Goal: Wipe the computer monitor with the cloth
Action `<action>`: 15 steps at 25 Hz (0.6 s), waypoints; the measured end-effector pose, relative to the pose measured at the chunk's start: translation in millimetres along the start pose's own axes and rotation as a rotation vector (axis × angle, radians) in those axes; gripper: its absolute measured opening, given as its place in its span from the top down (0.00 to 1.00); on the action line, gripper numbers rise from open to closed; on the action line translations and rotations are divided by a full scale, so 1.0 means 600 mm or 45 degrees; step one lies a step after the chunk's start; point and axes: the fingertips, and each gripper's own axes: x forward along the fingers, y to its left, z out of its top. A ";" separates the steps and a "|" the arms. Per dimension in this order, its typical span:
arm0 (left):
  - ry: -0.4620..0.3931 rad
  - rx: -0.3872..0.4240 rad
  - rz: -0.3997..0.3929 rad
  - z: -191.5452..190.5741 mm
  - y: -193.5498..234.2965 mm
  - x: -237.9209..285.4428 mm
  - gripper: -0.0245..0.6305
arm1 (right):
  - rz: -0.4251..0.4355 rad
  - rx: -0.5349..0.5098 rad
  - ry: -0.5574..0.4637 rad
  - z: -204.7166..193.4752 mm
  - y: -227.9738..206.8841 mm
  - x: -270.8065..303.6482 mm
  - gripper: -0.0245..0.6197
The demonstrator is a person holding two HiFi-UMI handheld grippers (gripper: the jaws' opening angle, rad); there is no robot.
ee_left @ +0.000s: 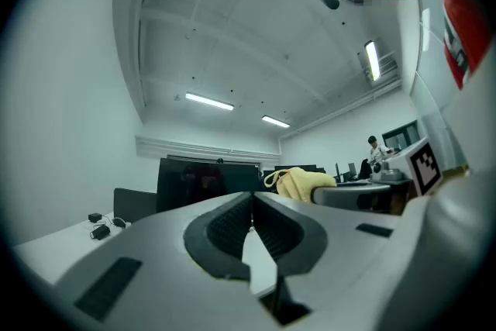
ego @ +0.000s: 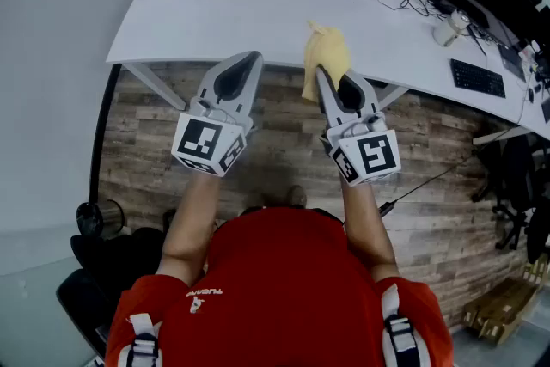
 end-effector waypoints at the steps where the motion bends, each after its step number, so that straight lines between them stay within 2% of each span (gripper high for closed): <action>1: -0.001 0.001 -0.002 0.000 0.000 -0.002 0.95 | -0.002 0.002 -0.003 0.002 0.001 0.000 0.87; 15: -0.007 -0.020 0.002 -0.005 0.068 -0.037 0.95 | 0.008 0.014 -0.001 -0.002 0.050 0.062 0.87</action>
